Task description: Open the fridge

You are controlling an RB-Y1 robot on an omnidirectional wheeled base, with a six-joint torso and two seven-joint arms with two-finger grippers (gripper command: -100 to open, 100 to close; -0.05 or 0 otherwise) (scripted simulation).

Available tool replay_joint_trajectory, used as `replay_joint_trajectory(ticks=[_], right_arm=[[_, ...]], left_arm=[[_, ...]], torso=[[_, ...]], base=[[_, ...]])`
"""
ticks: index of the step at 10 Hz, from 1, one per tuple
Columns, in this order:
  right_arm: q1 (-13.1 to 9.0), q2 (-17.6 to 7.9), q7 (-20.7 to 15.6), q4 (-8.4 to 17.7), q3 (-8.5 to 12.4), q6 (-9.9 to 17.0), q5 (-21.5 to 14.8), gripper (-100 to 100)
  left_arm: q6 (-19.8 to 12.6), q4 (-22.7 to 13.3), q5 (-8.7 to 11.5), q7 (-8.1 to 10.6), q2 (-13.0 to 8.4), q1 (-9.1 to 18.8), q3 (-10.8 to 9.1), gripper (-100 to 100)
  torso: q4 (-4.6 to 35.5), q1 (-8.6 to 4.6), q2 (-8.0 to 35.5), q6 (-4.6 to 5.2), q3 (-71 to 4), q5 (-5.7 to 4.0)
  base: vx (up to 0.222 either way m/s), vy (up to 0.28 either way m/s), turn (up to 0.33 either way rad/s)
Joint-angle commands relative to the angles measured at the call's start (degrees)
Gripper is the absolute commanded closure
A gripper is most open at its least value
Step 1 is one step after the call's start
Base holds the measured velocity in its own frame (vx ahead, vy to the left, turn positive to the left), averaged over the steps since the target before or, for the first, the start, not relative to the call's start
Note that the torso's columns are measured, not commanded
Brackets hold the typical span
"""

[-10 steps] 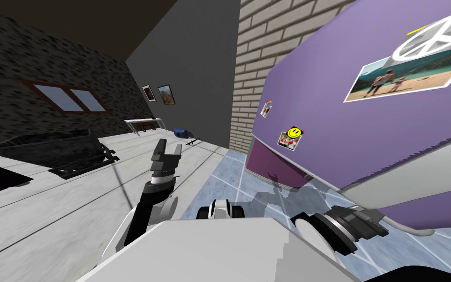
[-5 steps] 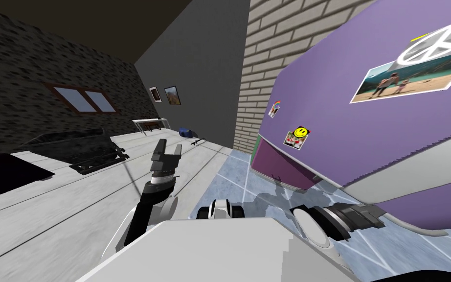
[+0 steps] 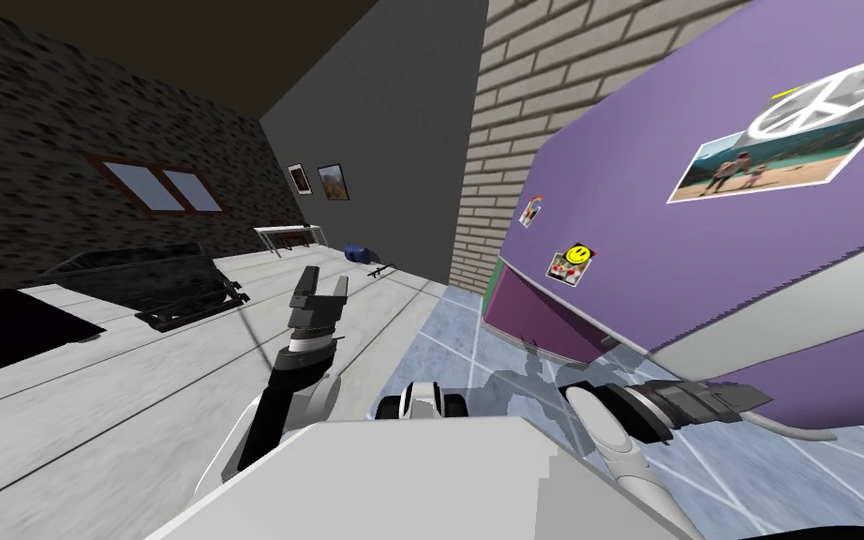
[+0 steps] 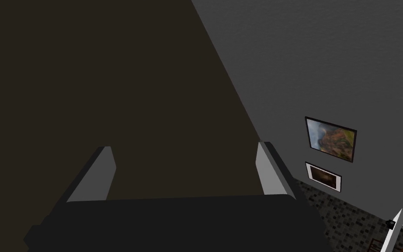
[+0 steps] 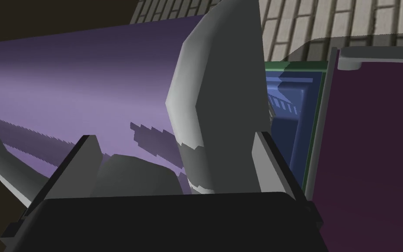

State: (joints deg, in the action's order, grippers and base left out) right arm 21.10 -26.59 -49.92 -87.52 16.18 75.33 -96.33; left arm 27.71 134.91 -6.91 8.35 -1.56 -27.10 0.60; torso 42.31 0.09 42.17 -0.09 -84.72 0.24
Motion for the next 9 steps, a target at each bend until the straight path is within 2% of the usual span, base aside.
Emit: replay_joint_trajectory(ticks=[1, 2, 3, 4, 9], right_arm=[[-0.90, -2.45, -2.23, -1.20, 2.12, -3.42, 2.84, -100], [-1.09, -2.95, -2.73, -1.47, 2.57, -4.13, 3.47, -100], [-0.66, -2.11, -2.18, -0.95, 1.98, -3.47, 3.08, -100], [-0.57, -2.07, -2.40, -1.01, 2.03, -3.75, 3.25, 0], [-0.36, -1.60, -2.43, -0.62, 1.72, -3.93, 3.48, 0]], left_arm=[[0.00, 0.00, 0.00, 0.00, 0.00, 0.00, -0.01, 0], [0.00, 0.00, 0.00, 0.00, 0.00, 0.00, -0.01, 0], [0.00, 0.00, 0.00, 0.00, -0.01, 0.00, -0.01, 0], [0.00, 0.00, 0.00, 0.00, -0.01, 0.00, 0.00, 0], [0.00, 0.00, 0.00, 0.00, -0.01, 0.00, 0.00, 0]], torso=[[0.06, 0.03, 0.06, 0.01, -0.02, 0.14], [0.07, 0.25, 0.07, -0.06, -0.03, 0.24], [0.09, 0.45, 0.11, -0.05, -0.02, 0.34], [0.06, 0.45, 0.12, 0.00, 0.05, 0.23], [0.03, 0.08, 0.18, 0.10, 0.15, -0.07]], base=[[-0.004, 0.041, -0.076], [-0.007, 0.034, -0.031], [-0.005, 0.006, -0.011], [0.000, 0.000, 0.000], [0.000, 0.000, 0.000]])
